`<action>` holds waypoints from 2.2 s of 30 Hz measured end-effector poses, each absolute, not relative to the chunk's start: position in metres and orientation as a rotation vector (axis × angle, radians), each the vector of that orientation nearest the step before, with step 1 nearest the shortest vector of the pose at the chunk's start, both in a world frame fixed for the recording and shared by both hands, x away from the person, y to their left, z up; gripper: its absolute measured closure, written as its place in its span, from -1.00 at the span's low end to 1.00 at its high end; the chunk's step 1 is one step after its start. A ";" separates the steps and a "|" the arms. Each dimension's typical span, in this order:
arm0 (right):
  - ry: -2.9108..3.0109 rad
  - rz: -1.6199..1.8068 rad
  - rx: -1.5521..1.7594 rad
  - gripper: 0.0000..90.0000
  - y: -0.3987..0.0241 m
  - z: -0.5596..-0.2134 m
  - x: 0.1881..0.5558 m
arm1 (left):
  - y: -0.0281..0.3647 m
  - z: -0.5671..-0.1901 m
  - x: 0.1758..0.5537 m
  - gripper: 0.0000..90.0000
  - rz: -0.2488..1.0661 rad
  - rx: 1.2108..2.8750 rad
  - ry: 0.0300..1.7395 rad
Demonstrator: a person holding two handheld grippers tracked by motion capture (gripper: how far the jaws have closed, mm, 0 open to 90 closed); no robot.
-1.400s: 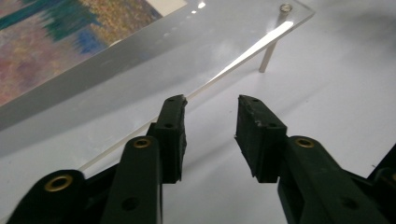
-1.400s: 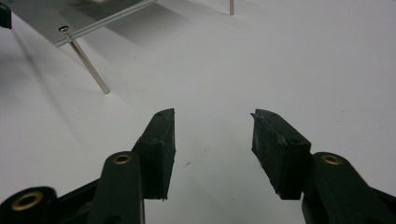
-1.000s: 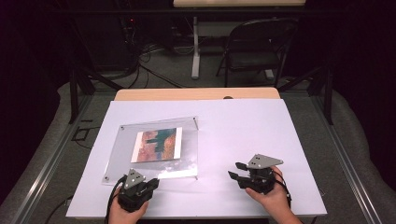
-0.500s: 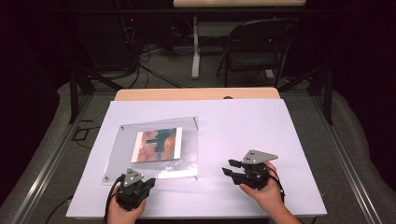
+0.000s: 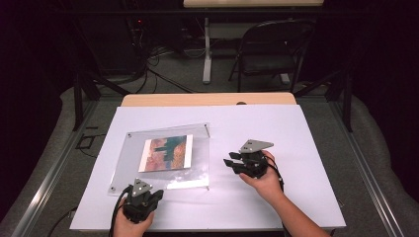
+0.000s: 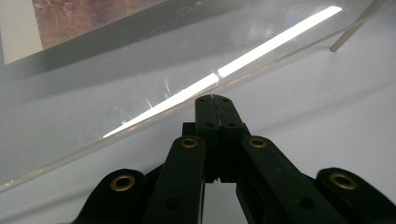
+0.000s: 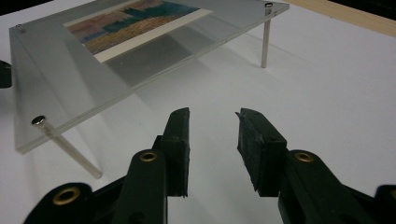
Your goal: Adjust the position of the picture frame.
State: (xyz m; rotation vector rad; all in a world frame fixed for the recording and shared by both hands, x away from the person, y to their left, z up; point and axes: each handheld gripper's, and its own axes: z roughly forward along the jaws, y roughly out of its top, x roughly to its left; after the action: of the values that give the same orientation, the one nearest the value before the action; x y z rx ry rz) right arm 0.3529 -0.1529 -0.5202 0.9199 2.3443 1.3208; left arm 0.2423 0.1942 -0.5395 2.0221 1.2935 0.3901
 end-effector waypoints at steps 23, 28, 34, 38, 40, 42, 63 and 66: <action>2.546 1.391 0.719 0.52 -0.126 -0.538 0.336 | 0.203 -0.540 0.259 1.00 0.350 1.954 1.365; 2.632 1.438 0.665 0.42 -0.109 -0.546 0.332 | 0.208 -0.542 0.269 1.00 0.327 1.925 1.384; 2.635 1.398 0.678 0.58 -0.086 -0.559 0.337 | 0.209 -0.542 0.274 1.00 0.329 1.911 1.394; 2.625 1.378 0.715 0.78 -0.084 -0.563 0.340 | 0.211 -0.543 0.276 1.00 0.329 1.906 1.401; 2.617 1.364 0.695 0.81 -0.083 -0.563 0.339 | 0.212 -0.543 0.276 1.00 0.330 1.903 1.408; 2.602 1.336 0.670 0.84 -0.082 -0.561 0.336 | 0.214 -0.543 0.276 1.00 0.337 1.902 1.417; 2.575 1.371 0.712 0.84 -0.094 -0.558 0.338 | 0.243 -0.548 0.284 1.00 0.312 1.857 1.538; 2.571 1.356 0.689 0.86 -0.093 -0.557 0.336 | 0.243 -0.549 0.287 1.00 0.304 1.850 1.552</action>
State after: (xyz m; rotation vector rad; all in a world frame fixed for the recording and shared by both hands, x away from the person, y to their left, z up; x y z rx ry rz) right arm 0.3356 -0.0930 -0.5574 0.6889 2.5711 1.3563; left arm 0.2871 0.2431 -0.5488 1.8497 1.5521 0.3038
